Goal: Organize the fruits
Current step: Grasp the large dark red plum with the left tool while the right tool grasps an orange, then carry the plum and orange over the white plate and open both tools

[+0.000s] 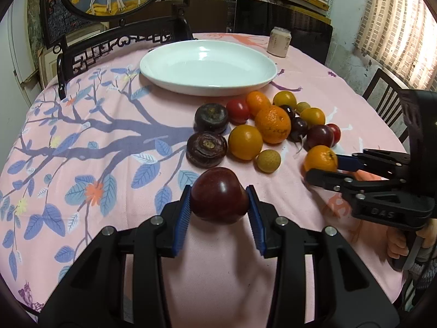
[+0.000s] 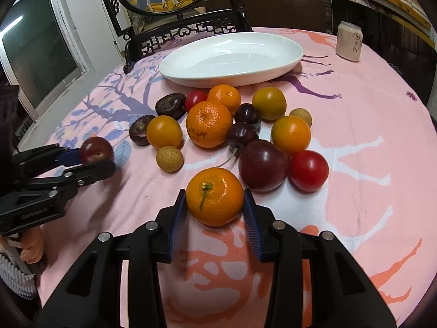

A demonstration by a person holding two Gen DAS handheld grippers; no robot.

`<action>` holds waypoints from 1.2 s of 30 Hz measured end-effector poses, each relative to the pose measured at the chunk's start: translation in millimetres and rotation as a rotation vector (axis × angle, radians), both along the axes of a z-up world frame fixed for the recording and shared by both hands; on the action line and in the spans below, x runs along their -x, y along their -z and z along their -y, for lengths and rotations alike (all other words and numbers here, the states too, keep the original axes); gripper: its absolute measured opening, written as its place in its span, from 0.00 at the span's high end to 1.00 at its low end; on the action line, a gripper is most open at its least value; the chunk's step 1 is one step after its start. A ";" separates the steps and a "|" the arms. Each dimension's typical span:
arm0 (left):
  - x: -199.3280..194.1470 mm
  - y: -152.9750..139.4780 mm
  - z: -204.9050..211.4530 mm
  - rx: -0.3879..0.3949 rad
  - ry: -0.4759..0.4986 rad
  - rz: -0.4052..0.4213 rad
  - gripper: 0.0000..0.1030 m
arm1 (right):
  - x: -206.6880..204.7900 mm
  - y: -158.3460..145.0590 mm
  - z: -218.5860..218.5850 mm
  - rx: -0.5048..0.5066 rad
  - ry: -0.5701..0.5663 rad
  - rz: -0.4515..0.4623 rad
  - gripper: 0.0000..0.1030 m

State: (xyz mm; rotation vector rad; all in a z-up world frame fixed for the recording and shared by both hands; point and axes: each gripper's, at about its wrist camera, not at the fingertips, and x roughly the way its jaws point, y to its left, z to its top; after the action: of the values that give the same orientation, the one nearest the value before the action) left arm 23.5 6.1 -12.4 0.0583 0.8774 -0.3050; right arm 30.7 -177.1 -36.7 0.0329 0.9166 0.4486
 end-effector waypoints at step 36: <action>-134.4 -37.2 3.1 0.006 -0.151 0.090 0.39 | -129.9 -66.5 14.3 -0.017 0.108 0.204 0.36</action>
State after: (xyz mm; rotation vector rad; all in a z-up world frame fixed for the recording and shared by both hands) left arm 157.8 2.9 24.8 -0.0003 0.7864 -0.1626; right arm 160.6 -191.5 29.8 0.0510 0.7063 0.3525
